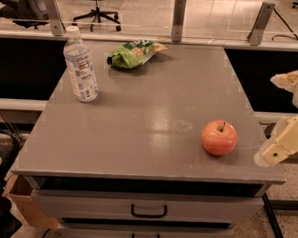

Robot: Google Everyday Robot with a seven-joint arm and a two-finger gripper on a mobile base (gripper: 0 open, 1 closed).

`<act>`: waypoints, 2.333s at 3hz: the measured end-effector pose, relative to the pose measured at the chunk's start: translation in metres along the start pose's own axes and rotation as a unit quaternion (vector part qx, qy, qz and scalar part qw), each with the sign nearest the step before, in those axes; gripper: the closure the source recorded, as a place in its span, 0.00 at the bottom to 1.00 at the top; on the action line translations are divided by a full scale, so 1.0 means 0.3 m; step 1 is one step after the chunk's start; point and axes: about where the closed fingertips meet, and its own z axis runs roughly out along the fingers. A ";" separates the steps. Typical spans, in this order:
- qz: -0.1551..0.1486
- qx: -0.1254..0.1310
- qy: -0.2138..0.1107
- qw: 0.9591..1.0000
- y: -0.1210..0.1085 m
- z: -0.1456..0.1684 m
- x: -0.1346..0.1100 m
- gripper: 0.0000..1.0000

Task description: Move apple near green rice chip bag

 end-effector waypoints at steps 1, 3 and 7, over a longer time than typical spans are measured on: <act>0.034 0.021 -0.091 0.995 -0.023 0.098 0.067 0.00; 0.085 0.062 -0.302 0.947 -0.084 0.233 0.055 0.00; 0.112 0.040 -0.363 0.924 0.054 0.327 -0.012 0.00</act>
Offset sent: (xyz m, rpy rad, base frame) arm 0.0525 -0.0040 -0.0369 0.8023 -0.3900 -0.0897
